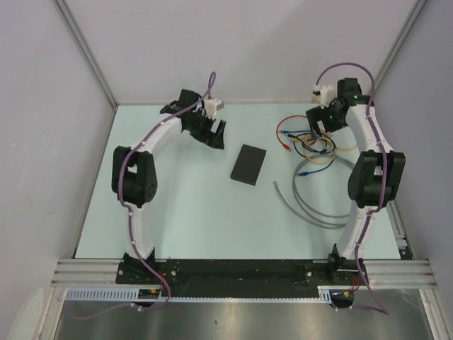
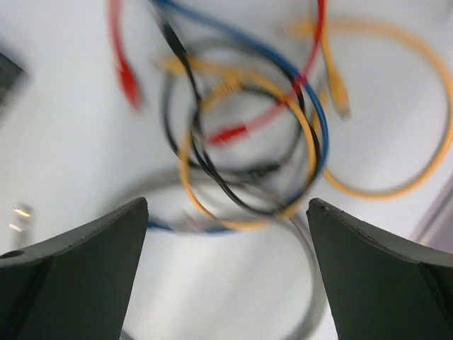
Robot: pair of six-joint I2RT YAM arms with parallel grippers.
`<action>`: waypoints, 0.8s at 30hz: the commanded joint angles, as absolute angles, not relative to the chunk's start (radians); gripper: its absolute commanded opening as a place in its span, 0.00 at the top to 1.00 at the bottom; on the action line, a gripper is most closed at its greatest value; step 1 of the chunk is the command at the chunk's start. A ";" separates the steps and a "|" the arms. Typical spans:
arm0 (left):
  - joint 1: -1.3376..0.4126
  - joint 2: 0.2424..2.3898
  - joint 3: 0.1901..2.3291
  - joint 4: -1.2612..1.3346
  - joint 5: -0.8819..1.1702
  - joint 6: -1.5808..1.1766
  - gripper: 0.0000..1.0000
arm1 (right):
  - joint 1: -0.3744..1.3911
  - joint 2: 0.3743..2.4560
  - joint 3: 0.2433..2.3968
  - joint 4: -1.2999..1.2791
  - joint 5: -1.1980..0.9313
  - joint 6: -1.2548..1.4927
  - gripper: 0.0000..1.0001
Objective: Pull the plug from the switch port
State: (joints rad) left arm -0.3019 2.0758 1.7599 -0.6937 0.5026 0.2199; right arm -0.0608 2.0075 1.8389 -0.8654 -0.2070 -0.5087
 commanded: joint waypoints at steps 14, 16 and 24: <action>-0.146 2.030 1.916 -0.802 0.273 0.206 0.00 | 0.093 2.056 2.048 -0.741 -0.170 -0.089 0.00; -0.120 2.019 1.878 -0.792 0.288 0.190 0.00 | 0.101 2.049 2.034 -0.741 -0.156 -0.092 0.00; -0.097 2.002 1.830 -0.779 0.304 0.172 0.00 | 0.109 2.031 1.968 -0.726 -0.130 -0.094 0.00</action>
State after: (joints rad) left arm -0.1032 2.0754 1.8160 -0.8024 0.2939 0.1978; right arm 0.1097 2.0571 1.9842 -0.7643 -0.1627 -0.1051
